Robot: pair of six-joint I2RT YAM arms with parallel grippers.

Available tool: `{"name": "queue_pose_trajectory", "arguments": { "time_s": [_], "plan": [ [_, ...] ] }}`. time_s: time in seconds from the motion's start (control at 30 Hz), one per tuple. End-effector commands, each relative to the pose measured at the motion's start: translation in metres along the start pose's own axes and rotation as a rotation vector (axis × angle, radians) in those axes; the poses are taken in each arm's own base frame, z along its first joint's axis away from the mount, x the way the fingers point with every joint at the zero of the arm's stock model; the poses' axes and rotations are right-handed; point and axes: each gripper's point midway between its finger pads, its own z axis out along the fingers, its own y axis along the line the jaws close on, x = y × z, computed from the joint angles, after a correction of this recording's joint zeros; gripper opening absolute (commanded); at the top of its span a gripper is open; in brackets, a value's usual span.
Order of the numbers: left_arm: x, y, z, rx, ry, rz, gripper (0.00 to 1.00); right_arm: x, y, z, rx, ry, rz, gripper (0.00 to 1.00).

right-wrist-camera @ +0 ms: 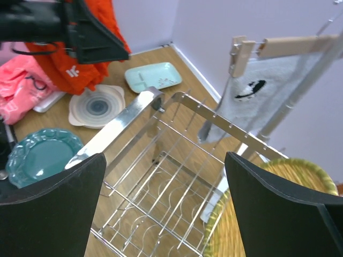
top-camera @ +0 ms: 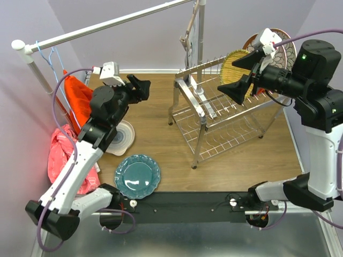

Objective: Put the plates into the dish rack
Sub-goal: Grab a plate with the left arm

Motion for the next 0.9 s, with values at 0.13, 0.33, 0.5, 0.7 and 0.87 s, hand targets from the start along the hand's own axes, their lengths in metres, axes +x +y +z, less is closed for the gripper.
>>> {"name": "queue_pose_trajectory", "arguments": {
  "time_s": [0.13, 0.33, 0.5, 0.7, 0.87],
  "plan": [
    [0.034, 0.063, 0.037, -0.291, 0.191, 0.152, 0.79, -0.016, 0.02, 0.004, -0.14, -0.078, -0.069, 1.0],
    [0.059, 0.102, 0.06, -0.431, 0.299, 0.231, 0.79, -0.01, 0.019, 0.009, -0.142, -0.063, -0.057, 1.0],
    [0.082, 0.138, 0.084, -0.476, 0.406, 0.224, 0.77, -0.008, 0.016, 0.012, -0.127, -0.055, -0.033, 1.0],
    [0.102, 0.178, 0.103, -0.502, 0.494, 0.161, 0.76, -0.001, 0.014, 0.014, -0.118, -0.039, -0.014, 1.0],
    [0.117, 0.218, 0.115, -0.548, 0.55, 0.087, 0.75, 0.002, 0.015, 0.014, -0.117, -0.03, -0.007, 1.0]
  ]
}}
